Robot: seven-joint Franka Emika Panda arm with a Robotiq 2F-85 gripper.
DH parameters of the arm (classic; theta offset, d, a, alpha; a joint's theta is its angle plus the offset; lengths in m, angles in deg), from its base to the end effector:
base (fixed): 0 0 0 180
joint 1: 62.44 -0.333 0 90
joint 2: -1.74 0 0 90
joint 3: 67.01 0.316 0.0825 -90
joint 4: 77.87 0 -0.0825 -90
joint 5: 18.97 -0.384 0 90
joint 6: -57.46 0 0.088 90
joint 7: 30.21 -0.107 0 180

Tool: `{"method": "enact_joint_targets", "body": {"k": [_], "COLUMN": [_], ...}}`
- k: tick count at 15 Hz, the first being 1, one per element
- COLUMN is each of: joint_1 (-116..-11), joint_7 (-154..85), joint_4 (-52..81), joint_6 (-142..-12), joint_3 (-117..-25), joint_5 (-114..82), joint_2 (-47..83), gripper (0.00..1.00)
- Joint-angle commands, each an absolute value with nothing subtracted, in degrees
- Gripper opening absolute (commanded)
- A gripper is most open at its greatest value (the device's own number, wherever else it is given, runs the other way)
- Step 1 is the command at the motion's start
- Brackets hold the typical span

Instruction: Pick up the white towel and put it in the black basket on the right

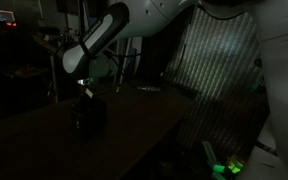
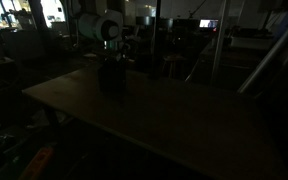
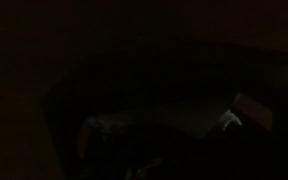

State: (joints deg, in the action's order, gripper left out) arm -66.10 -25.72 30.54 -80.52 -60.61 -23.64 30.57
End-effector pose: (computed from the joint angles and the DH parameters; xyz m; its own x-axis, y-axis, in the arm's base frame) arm 0.6264 0.1078 0.2401 0.9839 0.1776 0.0191 0.1786 -0.9780 -0.1078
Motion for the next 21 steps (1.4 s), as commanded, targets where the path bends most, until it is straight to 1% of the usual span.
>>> {"method": "enact_joint_targets", "body": {"k": [1,8,10,11,12,13,15,16,17,18,19,21], "joint_1": [-64.97,-65.35,-65.71,-65.92,-66.14,-66.37,-66.75,-66.86,-67.10,-67.25,-67.37,-67.56], "joint_7": [-22.92,-22.98,-23.80,-24.29,-24.75,-25.29,-26.02,-26.17,-26.58,-26.86,-27.08,-27.57], "joint_4": [28.41,28.55,28.90,29.04,29.30,29.45,29.78,29.84,29.77,29.69,29.59,29.45], "joint_6": [-78.01,-77.04,-77.28,-77.38,-77.48,-77.49,-77.44,-77.38,-77.08,-76.85,-76.61,-76.13], "joint_3": [-58.72,-58.61,-58.99,-59.29,-59.58,-59.89,-60.34,-60.48,-60.74,-60.89,-60.96,-60.97], "joint_5": [-26.38,-27.09,-26.53,-26.12,-25.68,-25.23,-24.46,-24.12,-23.52,-23.01,-22.60,-21.90], "joint_2": [32.95,32.75,31.84,31.33,30.59,29.94,28.45,27.83,27.24,26.70,26.23,25.45], "gripper": [0.13,0.13,0.14,0.18,0.33,0.33,0.39,0.38,0.27,0.23,0.16,0.11]}}
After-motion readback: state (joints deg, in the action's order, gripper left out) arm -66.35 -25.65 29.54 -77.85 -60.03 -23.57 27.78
